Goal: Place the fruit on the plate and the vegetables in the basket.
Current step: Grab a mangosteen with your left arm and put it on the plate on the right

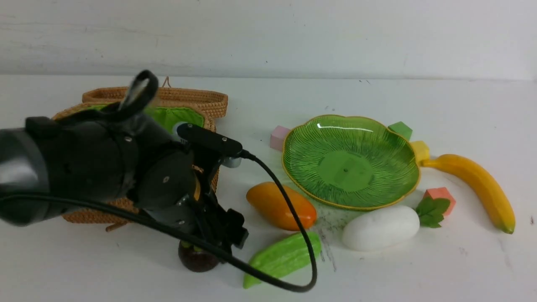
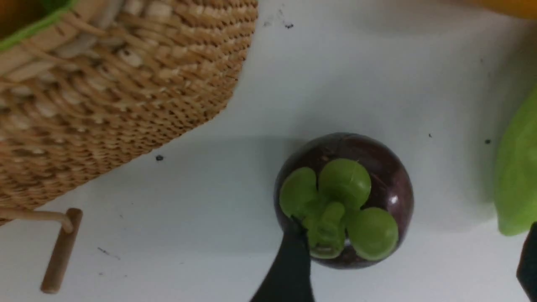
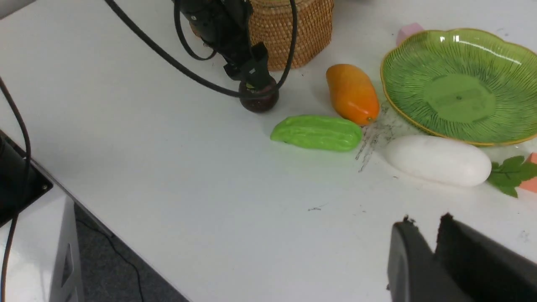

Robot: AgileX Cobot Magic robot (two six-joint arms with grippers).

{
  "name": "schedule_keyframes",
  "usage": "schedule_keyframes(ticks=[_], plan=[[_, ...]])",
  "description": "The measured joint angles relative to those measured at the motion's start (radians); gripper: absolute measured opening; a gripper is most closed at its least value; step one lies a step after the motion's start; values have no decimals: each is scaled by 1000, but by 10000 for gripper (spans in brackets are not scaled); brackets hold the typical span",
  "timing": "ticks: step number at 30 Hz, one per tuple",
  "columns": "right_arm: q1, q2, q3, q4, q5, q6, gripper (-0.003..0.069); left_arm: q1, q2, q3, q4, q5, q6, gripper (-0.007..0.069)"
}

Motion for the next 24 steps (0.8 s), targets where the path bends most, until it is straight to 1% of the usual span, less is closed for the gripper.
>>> schedule_keyframes(ticks=[7,13,20,24], plan=[[0,0,1,22,7,3,107,5,111,0,50,-40,0,619],[0,0,1,25,7,3,109,5,169,0,53,-50,0,600],[0,0,1,28,7,3,109,5,173,0,55,-44,0,493],[0,0,1,28,5,3,108,5,171,-2,42,-9,0,479]])
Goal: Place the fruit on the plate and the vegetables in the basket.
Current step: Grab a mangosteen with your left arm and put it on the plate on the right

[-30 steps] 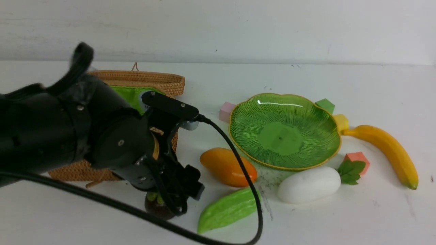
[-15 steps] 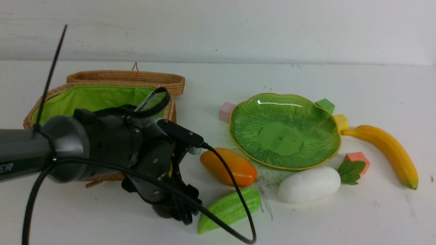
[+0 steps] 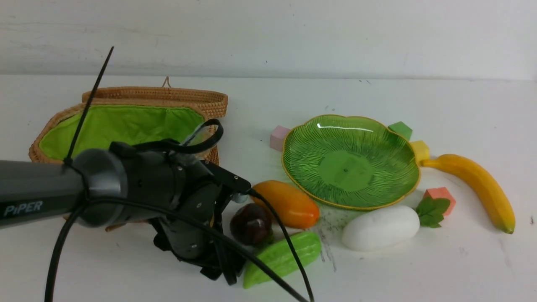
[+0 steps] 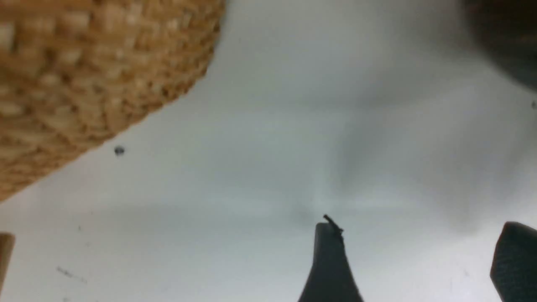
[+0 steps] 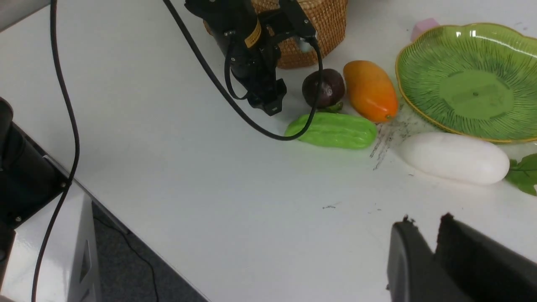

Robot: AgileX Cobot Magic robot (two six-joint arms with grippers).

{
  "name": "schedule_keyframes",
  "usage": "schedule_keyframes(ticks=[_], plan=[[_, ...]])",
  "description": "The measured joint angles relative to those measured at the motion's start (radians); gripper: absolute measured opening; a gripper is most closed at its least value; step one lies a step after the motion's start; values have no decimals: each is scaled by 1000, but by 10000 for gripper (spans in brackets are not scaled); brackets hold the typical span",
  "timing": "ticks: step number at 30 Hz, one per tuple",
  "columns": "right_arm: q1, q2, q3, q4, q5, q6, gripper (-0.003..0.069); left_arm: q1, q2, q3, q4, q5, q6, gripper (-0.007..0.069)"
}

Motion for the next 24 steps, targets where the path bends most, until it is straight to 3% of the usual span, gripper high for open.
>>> schedule_keyframes(ticks=[13,24], plan=[[0,0,0,8,-44,0,110,0,-162,-8,-54,-8,0,483],[0,0,0,8,-69,0,115,0,-163,-8,-149,-218,58,596]])
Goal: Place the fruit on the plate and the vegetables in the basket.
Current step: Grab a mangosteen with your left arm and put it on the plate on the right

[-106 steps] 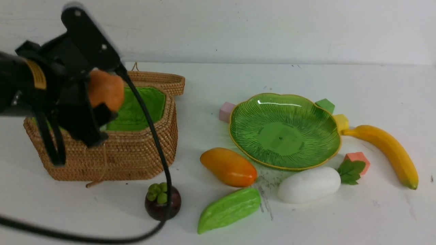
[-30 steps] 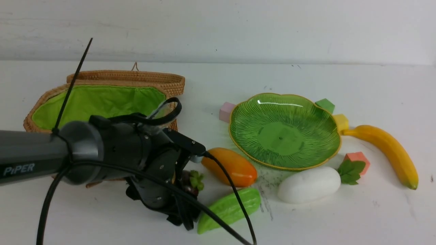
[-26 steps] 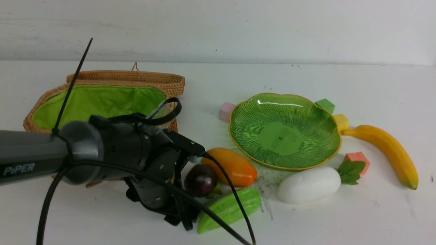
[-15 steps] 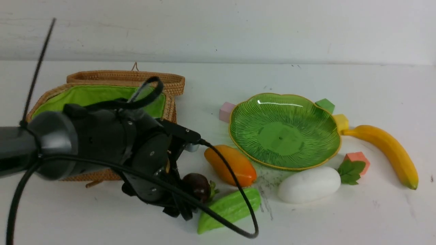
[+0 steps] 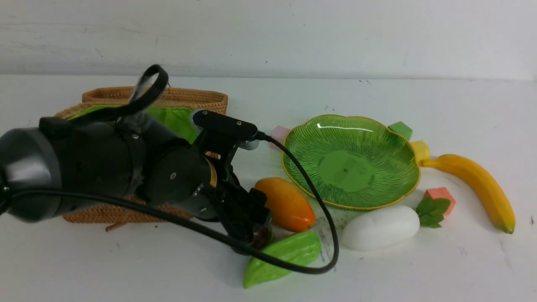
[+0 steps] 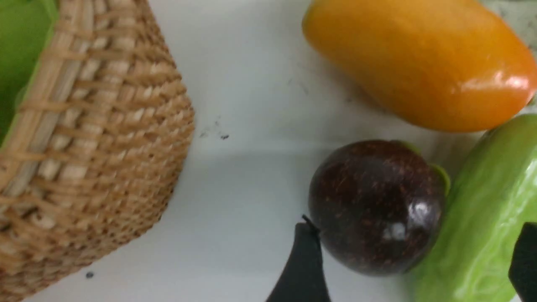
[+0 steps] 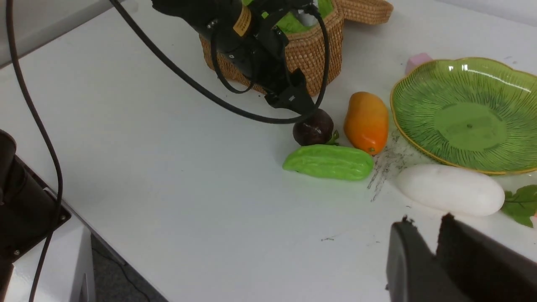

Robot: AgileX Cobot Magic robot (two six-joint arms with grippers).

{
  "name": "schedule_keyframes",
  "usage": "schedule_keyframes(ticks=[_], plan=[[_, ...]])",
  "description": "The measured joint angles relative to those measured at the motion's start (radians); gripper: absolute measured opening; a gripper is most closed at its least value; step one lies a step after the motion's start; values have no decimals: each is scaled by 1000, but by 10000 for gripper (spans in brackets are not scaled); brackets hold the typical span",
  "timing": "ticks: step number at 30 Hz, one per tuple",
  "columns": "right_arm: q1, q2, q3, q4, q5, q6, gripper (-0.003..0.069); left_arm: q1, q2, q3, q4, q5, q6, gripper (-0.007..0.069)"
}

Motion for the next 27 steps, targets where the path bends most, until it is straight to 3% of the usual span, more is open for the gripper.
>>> schedule_keyframes(ticks=[17,27], plan=[[0,0,0,4,0,0,117,0,193,0,26,-189,3,593],[0,0,0,7,4,0,117,0,224,-4,31,-210,3,583]])
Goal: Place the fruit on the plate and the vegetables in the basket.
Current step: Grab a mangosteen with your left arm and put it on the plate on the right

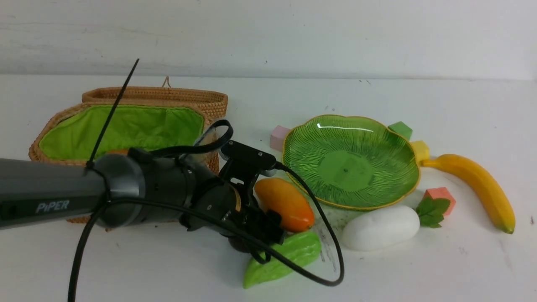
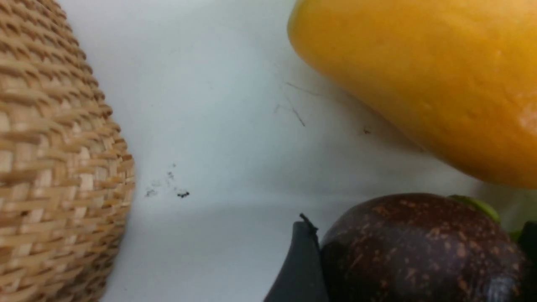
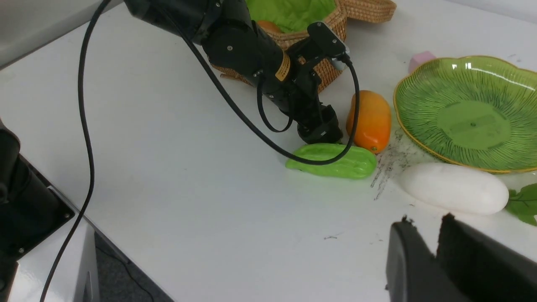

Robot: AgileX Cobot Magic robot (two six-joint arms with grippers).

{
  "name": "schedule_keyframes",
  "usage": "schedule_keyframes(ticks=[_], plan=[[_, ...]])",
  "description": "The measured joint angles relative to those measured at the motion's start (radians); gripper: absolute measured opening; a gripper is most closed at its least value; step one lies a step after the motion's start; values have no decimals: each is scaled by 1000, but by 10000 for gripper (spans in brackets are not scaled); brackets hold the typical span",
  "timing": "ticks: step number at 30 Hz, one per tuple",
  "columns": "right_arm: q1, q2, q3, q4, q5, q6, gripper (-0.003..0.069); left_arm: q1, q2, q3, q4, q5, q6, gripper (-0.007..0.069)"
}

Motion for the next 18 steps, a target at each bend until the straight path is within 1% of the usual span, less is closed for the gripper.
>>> schedule_keyframes(ticks=[4,11,18], plan=[[0,0,0,0,0,0,117,0,0,0,4,0,0,552],[0,0,0,0,0,0,117,0,-4,0,6,10,0,553],[0,0,0,0,-9,0,117,0,-127,2,4,96,-6,553]])
